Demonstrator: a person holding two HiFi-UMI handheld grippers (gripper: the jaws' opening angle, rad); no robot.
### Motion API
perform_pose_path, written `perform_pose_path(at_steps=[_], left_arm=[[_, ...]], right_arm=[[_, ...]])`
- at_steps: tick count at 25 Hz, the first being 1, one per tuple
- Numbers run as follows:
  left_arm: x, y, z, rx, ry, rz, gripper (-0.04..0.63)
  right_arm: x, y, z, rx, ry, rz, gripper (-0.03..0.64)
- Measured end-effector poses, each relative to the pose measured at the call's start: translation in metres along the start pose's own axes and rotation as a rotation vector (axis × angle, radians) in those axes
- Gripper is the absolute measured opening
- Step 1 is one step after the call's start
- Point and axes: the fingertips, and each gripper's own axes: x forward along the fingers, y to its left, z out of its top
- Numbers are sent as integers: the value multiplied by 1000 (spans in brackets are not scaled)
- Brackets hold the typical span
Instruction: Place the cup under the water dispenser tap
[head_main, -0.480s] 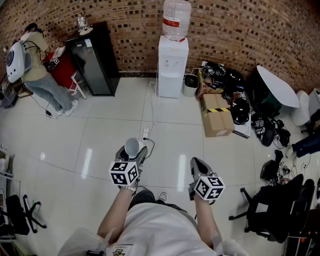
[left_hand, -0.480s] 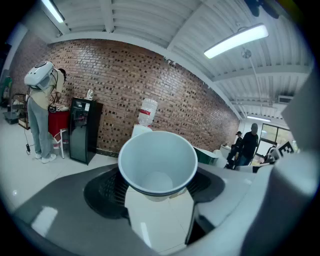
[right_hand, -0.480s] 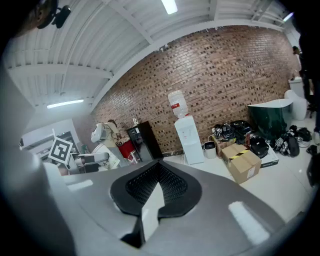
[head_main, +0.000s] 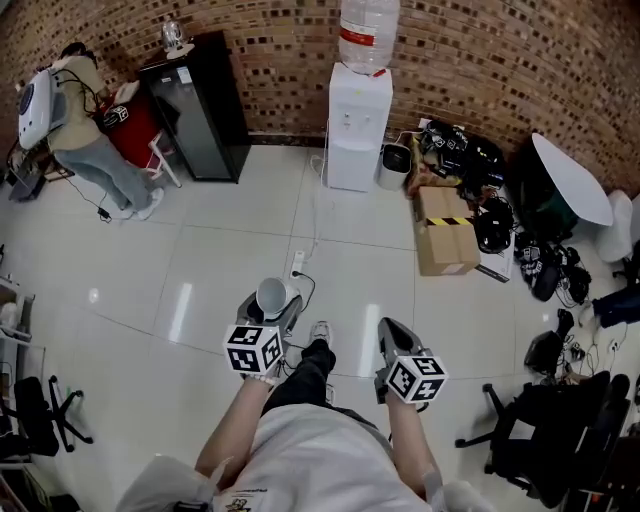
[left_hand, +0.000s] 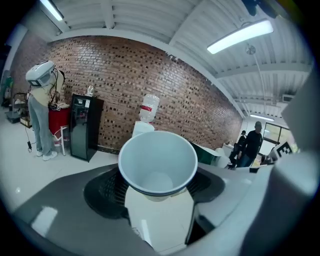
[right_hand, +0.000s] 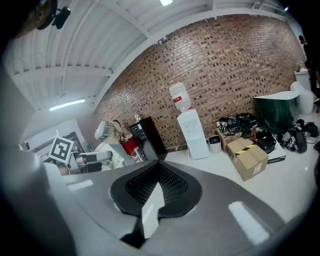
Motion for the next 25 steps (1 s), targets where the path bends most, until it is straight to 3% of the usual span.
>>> perform_pose_path(at_steps=[5, 13, 25], left_arm=[[35, 13, 6, -9, 7, -1, 344], [126, 35, 40, -13, 26, -13, 344], [239, 86, 120, 22, 25, -23, 344]], right_arm=[[31, -16, 15, -8, 9, -5, 0], [111, -51, 72, -9, 22, 3, 0], [241, -68, 173, -51, 18, 24, 0]])
